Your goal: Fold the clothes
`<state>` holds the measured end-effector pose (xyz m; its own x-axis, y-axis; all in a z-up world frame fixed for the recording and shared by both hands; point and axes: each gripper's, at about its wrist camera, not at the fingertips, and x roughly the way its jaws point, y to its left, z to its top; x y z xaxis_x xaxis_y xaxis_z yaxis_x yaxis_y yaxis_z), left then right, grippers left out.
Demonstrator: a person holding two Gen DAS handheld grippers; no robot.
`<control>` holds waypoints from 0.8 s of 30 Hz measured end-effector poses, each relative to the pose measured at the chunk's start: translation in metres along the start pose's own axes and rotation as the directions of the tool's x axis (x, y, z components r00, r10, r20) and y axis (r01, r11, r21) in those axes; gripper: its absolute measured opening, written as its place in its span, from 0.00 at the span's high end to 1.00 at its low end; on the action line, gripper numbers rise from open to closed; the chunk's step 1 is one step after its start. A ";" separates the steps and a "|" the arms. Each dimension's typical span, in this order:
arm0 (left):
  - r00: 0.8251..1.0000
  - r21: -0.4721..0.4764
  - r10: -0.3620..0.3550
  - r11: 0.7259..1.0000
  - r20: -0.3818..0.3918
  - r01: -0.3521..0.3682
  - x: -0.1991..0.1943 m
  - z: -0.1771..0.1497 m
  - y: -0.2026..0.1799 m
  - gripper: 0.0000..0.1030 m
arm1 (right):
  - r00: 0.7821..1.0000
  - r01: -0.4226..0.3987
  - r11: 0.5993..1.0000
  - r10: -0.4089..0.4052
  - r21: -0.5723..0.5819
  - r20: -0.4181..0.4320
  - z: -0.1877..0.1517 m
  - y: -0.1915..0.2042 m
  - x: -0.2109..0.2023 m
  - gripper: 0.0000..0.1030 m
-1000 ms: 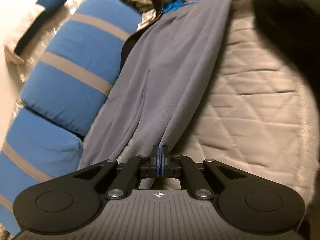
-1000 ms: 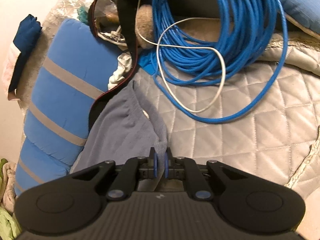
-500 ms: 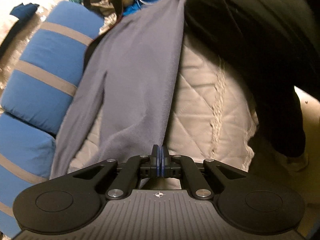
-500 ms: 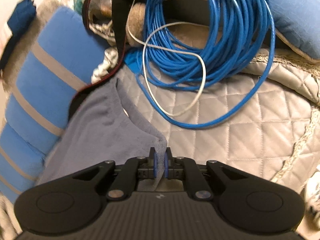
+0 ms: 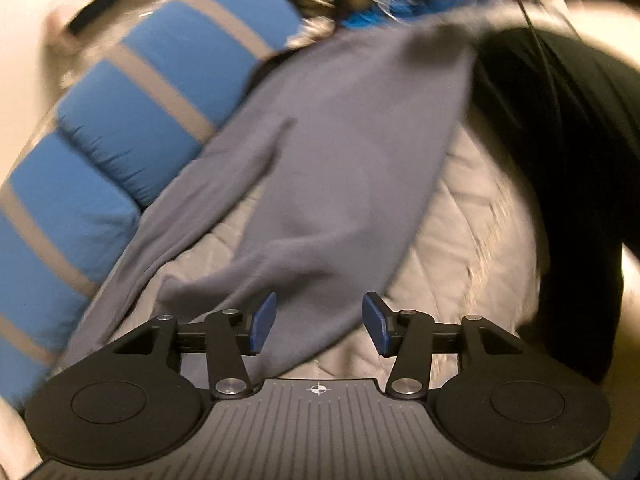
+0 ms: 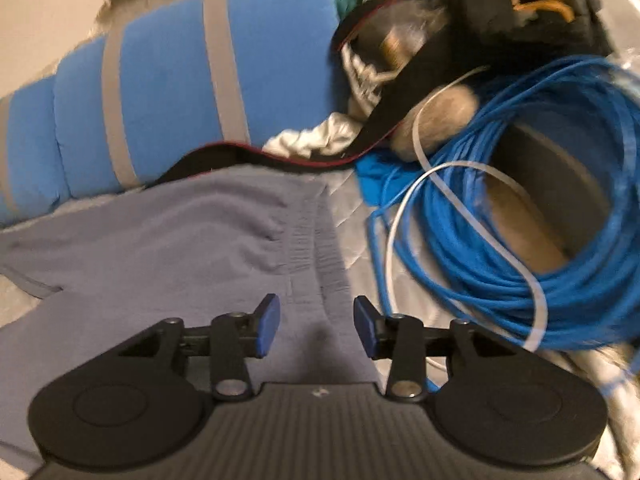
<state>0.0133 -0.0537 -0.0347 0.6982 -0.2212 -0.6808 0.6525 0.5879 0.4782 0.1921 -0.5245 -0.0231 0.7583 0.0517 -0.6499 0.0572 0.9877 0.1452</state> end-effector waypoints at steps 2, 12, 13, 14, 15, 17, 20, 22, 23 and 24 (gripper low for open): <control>0.999 -0.077 0.016 0.997 0.027 -0.014 -0.005 0.002 0.010 0.45 | 1.000 -0.006 1.000 0.006 -0.016 -0.006 0.000 0.003 0.017 0.45; 0.999 -0.208 0.048 0.977 0.023 -0.043 -0.004 0.003 0.032 0.42 | 0.996 -0.080 0.996 0.081 0.029 -0.030 0.008 -0.002 0.057 0.68; 0.998 -0.207 0.053 0.977 0.018 -0.048 -0.003 0.003 0.033 0.42 | 0.996 -0.077 0.997 0.078 0.018 -0.033 0.009 -0.001 0.057 0.70; 0.998 -0.205 0.058 0.977 0.013 -0.054 -0.001 0.003 0.034 0.42 | 0.997 -0.072 0.997 0.072 0.005 -0.035 0.009 0.001 0.057 0.72; 0.998 -0.205 0.062 0.977 0.012 -0.058 0.000 0.004 0.035 0.42 | 0.997 -0.065 0.998 0.065 0.004 -0.035 0.009 0.001 0.056 0.90; 0.998 -0.208 0.067 0.976 0.016 -0.062 0.000 0.005 0.037 0.42 | 0.997 -0.065 0.998 0.066 0.016 -0.031 0.010 -0.003 0.053 0.93; 0.997 -0.219 0.072 0.973 0.022 -0.065 0.000 0.006 0.041 0.42 | 0.999 -0.045 0.999 0.045 0.021 -0.012 0.011 -0.009 0.048 0.95; 0.997 -0.220 0.076 0.973 0.026 -0.069 0.000 0.007 0.044 0.42 | 0.999 -0.032 0.999 0.032 0.019 -0.004 0.014 -0.010 0.046 0.95; 0.996 -0.219 0.080 0.973 0.027 -0.072 0.000 0.008 0.045 0.42 | 1.000 -0.023 1.000 0.023 0.013 0.002 0.015 -0.009 0.045 0.96; 0.996 -0.219 0.081 0.973 0.030 -0.073 -0.001 0.008 0.047 0.42 | 1.000 -0.017 1.000 0.017 0.011 0.006 0.016 -0.009 0.045 0.96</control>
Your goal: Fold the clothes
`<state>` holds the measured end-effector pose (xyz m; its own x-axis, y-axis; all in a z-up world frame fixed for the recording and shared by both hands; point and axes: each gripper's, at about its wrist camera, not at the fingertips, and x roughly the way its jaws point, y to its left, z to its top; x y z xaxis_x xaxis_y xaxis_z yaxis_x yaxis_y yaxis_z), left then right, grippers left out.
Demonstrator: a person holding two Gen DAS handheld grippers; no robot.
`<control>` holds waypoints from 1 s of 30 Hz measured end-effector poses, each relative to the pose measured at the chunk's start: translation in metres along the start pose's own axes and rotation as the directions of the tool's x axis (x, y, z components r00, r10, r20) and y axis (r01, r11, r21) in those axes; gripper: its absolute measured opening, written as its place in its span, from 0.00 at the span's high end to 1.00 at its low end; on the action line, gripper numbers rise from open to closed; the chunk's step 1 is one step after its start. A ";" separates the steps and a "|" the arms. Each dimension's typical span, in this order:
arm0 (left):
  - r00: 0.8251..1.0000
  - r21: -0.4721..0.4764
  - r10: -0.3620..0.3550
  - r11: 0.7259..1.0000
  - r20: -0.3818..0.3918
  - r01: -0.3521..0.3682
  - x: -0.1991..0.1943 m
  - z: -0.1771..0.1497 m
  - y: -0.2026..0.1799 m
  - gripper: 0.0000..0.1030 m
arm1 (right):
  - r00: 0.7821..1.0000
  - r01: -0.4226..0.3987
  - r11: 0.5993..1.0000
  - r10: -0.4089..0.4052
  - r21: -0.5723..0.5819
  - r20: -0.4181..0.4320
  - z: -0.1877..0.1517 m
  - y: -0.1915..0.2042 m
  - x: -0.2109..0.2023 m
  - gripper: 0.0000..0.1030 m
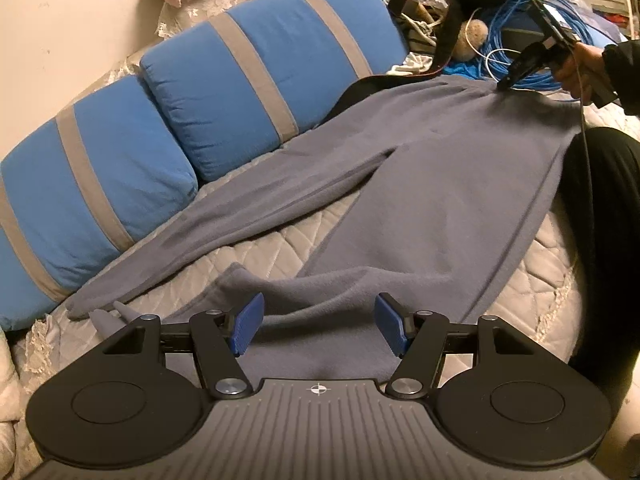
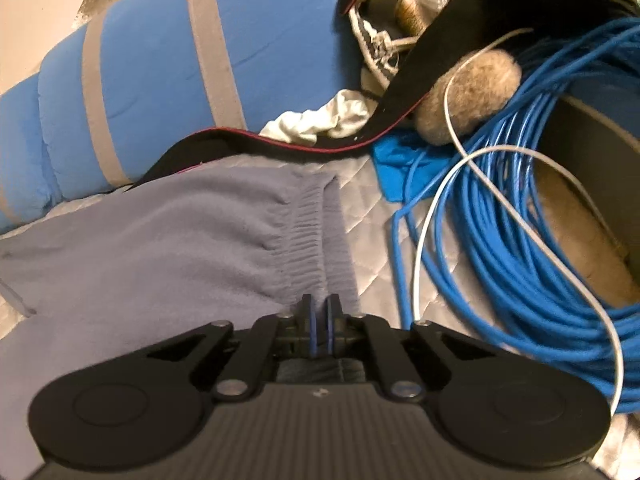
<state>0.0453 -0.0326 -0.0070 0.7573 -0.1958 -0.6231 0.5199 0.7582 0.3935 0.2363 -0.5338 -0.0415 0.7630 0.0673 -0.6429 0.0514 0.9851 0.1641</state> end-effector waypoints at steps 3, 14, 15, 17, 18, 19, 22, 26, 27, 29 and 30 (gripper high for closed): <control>1.000 -0.002 -0.003 1.000 0.007 0.003 -0.002 0.001 0.004 0.42 | 1.000 0.028 0.999 -0.028 0.016 0.004 0.004 -0.003 0.002 0.96; 0.998 -0.040 0.053 0.998 -0.015 -0.054 -0.007 -0.010 0.024 0.42 | 0.993 0.114 0.992 -0.112 0.060 -0.032 0.004 0.001 0.014 0.89; 0.998 -0.050 0.058 0.997 -0.020 -0.059 -0.007 -0.012 0.028 0.42 | 0.993 0.104 0.993 -0.101 0.055 -0.055 0.005 0.004 0.013 0.75; 0.997 -0.076 0.065 0.995 -0.030 -0.067 -0.007 -0.015 0.035 0.42 | 0.994 0.074 0.997 -0.072 0.024 -0.078 0.007 0.012 0.002 0.42; 0.997 -0.088 0.066 0.994 -0.035 -0.069 -0.007 -0.016 0.038 0.42 | 0.997 0.048 0.999 -0.048 0.002 -0.068 0.007 0.018 -0.008 0.31; 0.997 -0.098 0.066 0.993 -0.040 -0.070 -0.007 -0.017 0.042 0.42 | 0.998 0.022 1.000 -0.023 -0.021 -0.056 0.007 0.025 -0.019 0.27; 0.996 -0.114 0.077 0.990 -0.052 -0.082 -0.005 -0.019 0.053 0.42 | 0.999 -0.037 0.996 0.034 -0.082 -0.040 0.007 0.043 -0.050 0.16; 0.994 -0.185 0.084 0.978 -0.068 -0.095 -0.005 -0.020 0.078 0.42 | 0.996 -0.093 0.985 0.090 -0.146 -0.023 0.003 0.069 -0.090 0.09; 0.994 -0.208 0.087 0.973 -0.072 -0.100 -0.005 -0.020 0.086 0.42 | 0.995 -0.100 0.982 0.098 -0.159 -0.020 0.001 0.075 -0.097 0.07; 0.991 -0.236 0.102 0.964 -0.084 -0.120 -0.003 -0.019 0.103 0.42 | 0.992 -0.124 0.976 0.122 -0.179 -0.018 -0.005 0.089 -0.113 0.05; 0.990 -0.244 0.113 0.961 -0.088 -0.131 -0.001 -0.018 0.112 0.42 | 0.990 -0.139 0.973 0.138 -0.183 -0.019 -0.009 0.094 -0.119 0.04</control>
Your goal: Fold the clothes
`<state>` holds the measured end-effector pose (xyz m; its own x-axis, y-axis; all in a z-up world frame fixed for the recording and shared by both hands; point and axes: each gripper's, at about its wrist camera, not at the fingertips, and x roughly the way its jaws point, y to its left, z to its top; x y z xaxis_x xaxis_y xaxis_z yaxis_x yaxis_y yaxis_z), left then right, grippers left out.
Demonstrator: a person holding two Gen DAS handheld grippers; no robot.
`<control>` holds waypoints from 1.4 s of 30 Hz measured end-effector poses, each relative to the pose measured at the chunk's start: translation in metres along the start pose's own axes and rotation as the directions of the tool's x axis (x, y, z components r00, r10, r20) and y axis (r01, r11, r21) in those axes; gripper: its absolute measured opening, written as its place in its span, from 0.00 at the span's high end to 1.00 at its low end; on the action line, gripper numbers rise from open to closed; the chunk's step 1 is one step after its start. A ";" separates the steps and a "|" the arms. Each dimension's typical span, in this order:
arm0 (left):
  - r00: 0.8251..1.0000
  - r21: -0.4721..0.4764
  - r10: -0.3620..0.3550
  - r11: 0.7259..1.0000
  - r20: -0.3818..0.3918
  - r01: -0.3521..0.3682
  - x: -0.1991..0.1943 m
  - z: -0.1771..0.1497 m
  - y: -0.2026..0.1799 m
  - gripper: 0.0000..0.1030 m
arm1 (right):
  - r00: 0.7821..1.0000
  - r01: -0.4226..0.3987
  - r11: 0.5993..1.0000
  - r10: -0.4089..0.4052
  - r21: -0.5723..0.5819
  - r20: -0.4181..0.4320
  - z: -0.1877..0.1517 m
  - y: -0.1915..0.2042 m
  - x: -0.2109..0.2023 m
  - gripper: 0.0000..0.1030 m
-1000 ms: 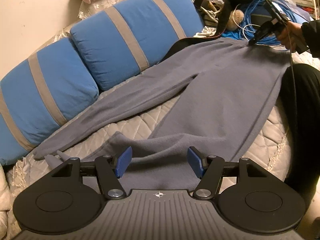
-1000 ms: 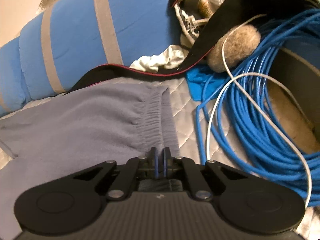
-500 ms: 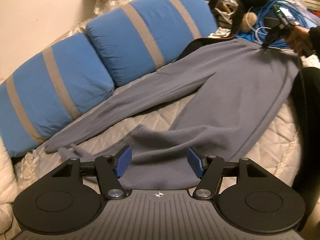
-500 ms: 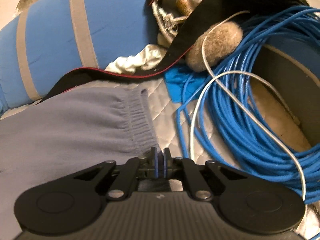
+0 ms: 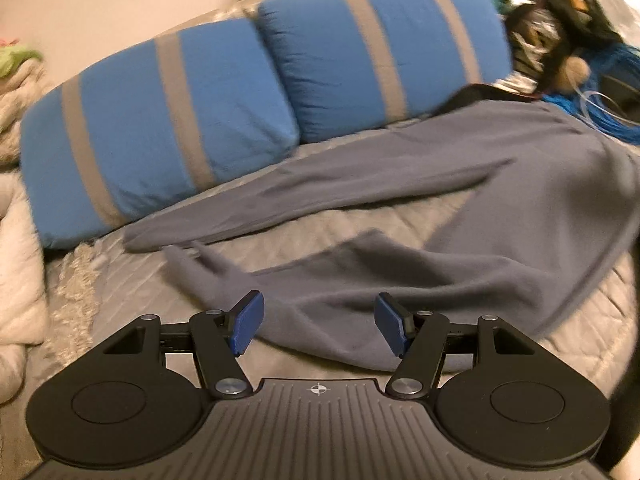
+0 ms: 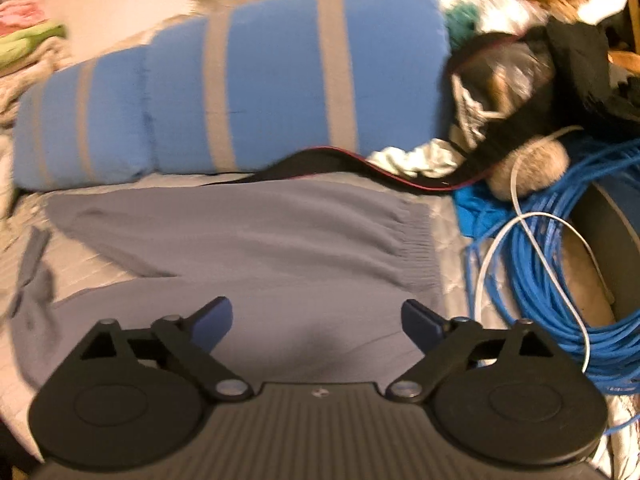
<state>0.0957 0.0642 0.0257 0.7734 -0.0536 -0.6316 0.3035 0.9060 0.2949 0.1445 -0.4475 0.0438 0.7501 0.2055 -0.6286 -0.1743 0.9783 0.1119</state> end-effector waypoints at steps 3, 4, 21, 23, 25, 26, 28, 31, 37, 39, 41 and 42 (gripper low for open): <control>1.000 -0.038 0.015 0.999 -0.005 -0.015 0.012 0.010 0.027 0.42 | 0.998 -0.059 0.998 0.059 -0.002 -0.003 -0.011 0.028 -0.013 0.01; 1.000 -0.056 0.014 0.998 -0.008 -0.014 0.018 0.015 0.037 0.42 | 0.997 -0.073 0.997 0.073 -0.004 -0.009 -0.016 0.037 -0.013 0.00; 0.958 -0.288 -0.006 0.954 -0.285 -0.080 0.178 0.032 0.104 0.88 | 0.972 -0.217 0.976 0.219 0.036 -0.088 -0.074 0.136 0.012 0.00; 0.956 -0.274 -0.005 0.958 -0.294 -0.079 0.174 0.030 0.104 0.97 | 0.968 -0.230 0.972 0.233 0.042 -0.090 -0.075 0.134 0.012 0.00; 0.960 -0.253 0.022 0.963 -0.280 -0.096 0.161 0.028 0.105 0.97 | 0.967 -0.225 0.973 0.230 0.060 -0.105 -0.077 0.132 0.015 0.00; 0.961 -0.249 0.036 0.963 -0.273 -0.106 0.152 0.027 0.108 0.97 | 0.966 -0.226 0.971 0.233 0.073 -0.110 -0.078 0.131 0.017 0.00; 0.963 -0.246 0.061 0.961 -0.263 -0.128 0.132 0.022 0.115 0.97 | 0.964 -0.233 0.968 0.243 0.094 -0.107 -0.078 0.127 0.018 0.00; 0.959 -0.270 0.087 0.949 -0.270 -0.162 0.099 0.007 0.130 0.97 | 0.963 -0.236 0.965 0.248 0.114 -0.104 -0.078 0.125 0.019 0.00; 0.922 -0.292 0.062 0.938 -0.383 -0.185 0.074 -0.025 0.156 0.92 | 0.960 -0.244 0.963 0.256 0.116 -0.112 -0.078 0.127 0.021 0.00; 0.915 -0.322 0.067 0.924 -0.398 -0.207 0.068 -0.033 0.164 0.88 | 0.961 -0.238 0.964 0.252 0.119 -0.116 -0.078 0.127 0.022 0.00; 0.921 -0.368 0.088 0.899 -0.379 -0.237 0.059 -0.038 0.175 0.79 | 0.962 -0.232 0.965 0.247 0.124 -0.117 -0.078 0.128 0.023 0.00; 0.928 -0.400 0.087 0.885 -0.362 -0.239 0.055 -0.039 0.181 0.72 | 0.963 -0.229 0.965 0.244 0.127 -0.116 -0.078 0.128 0.023 0.00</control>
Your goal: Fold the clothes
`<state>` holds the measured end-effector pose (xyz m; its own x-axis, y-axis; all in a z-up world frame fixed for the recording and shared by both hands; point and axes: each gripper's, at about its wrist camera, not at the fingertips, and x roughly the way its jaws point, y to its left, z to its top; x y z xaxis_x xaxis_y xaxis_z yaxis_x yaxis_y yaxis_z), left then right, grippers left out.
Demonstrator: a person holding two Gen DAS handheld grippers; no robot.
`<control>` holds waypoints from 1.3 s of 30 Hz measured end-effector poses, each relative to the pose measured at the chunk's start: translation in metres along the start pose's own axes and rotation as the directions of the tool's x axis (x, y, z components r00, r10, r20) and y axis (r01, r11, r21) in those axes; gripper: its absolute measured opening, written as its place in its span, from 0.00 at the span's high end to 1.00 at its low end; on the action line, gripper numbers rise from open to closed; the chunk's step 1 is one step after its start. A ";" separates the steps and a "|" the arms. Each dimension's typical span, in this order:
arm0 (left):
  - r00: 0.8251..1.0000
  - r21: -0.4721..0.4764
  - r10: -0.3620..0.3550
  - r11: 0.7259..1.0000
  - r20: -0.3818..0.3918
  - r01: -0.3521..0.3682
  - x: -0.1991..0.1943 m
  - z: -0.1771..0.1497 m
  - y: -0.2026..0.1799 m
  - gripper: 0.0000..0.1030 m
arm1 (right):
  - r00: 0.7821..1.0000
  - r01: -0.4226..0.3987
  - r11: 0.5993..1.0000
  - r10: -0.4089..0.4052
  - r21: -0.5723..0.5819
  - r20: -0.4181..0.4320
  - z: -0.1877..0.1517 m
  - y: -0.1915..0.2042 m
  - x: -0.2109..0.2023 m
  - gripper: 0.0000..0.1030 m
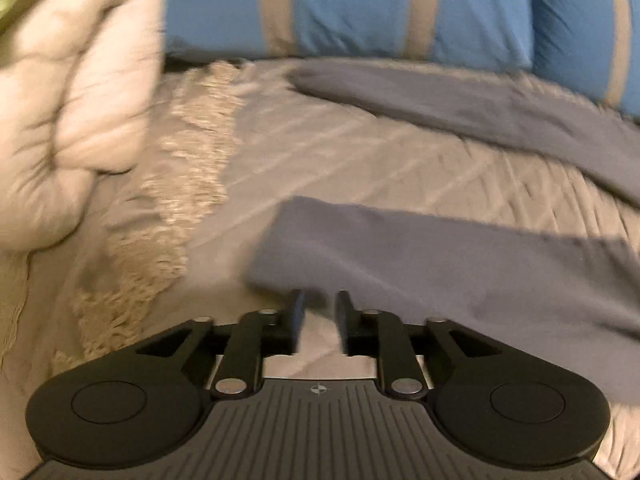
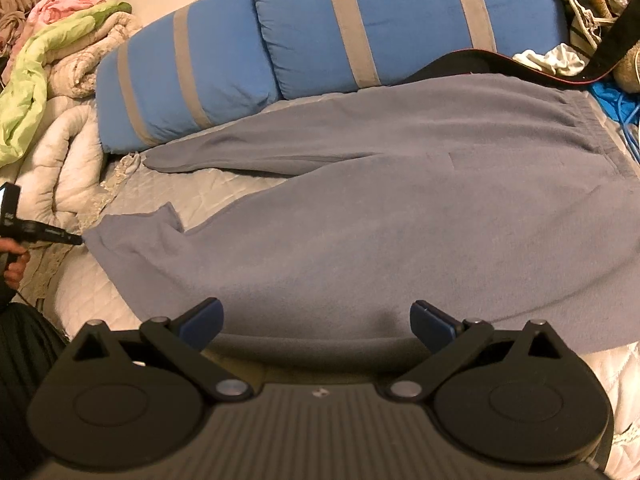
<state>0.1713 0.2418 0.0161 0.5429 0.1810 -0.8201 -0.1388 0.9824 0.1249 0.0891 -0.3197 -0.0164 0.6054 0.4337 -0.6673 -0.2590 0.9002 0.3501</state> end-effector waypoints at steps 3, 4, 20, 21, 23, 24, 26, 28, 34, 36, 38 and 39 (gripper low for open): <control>0.999 -0.134 -0.026 0.991 0.027 0.030 0.001 0.004 0.022 0.62 | 1.000 0.007 1.000 -0.007 0.007 0.002 0.000 0.000 0.000 0.00; 0.999 -0.165 -0.039 0.985 0.028 0.043 0.005 0.007 0.028 0.59 | 1.000 0.010 1.000 -0.010 0.009 0.002 0.000 0.000 0.001 0.00; 0.956 -0.534 -0.293 0.812 -0.028 0.234 0.064 0.001 0.104 0.96 | 0.999 0.039 0.999 -0.039 0.008 -0.021 0.002 0.002 0.008 0.00; 0.956 -0.534 -0.293 0.812 -0.024 0.235 0.062 0.000 0.107 0.96 | 0.999 0.040 0.999 -0.040 0.008 -0.022 0.002 0.002 0.008 0.00; 0.954 -0.539 -0.299 0.806 -0.016 0.244 0.056 -0.002 0.113 0.96 | 0.999 0.041 0.999 -0.041 0.007 -0.024 0.002 0.002 0.008 0.00; 0.955 -0.540 -0.296 0.806 -0.012 0.243 0.053 -0.003 0.116 0.96 | 0.999 0.042 0.999 -0.042 0.006 -0.024 0.002 0.003 0.008 0.00; 0.961 -0.533 -0.275 0.816 -0.017 0.224 0.046 -0.004 0.123 0.96 | 0.999 0.044 0.999 -0.044 0.012 -0.025 0.002 0.003 0.009 0.00; 0.969 -0.520 -0.243 0.833 -0.037 0.189 0.040 -0.005 0.129 0.96 | 0.999 0.046 0.999 -0.045 0.010 -0.027 0.002 0.003 0.009 0.00; 0.982 -0.409 -0.139 0.909 -0.130 0.074 0.029 -0.013 0.126 0.96 | 0.999 0.041 0.999 -0.041 0.017 -0.020 0.001 0.002 0.008 0.00; 0.979 -0.340 -0.101 0.940 -0.176 0.035 0.028 -0.014 0.117 0.93 | 0.999 0.042 0.999 -0.041 0.015 -0.020 0.001 0.002 0.008 0.00; 0.979 -0.297 -0.034 0.954 -0.203 -0.029 0.025 -0.011 0.111 0.92 | 0.999 0.043 0.999 -0.043 0.013 -0.022 0.001 0.003 0.008 0.00; 0.978 -0.286 0.002 0.956 -0.207 -0.063 0.023 -0.007 0.110 0.92 | 0.999 0.045 0.999 -0.044 0.011 -0.023 0.000 0.003 0.008 0.00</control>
<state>0.1623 0.3540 0.0072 0.3598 0.1699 -0.9175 -0.4038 0.9148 0.0110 0.0935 -0.3134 -0.0204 0.5989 0.3941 -0.6972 -0.2234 0.9182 0.3272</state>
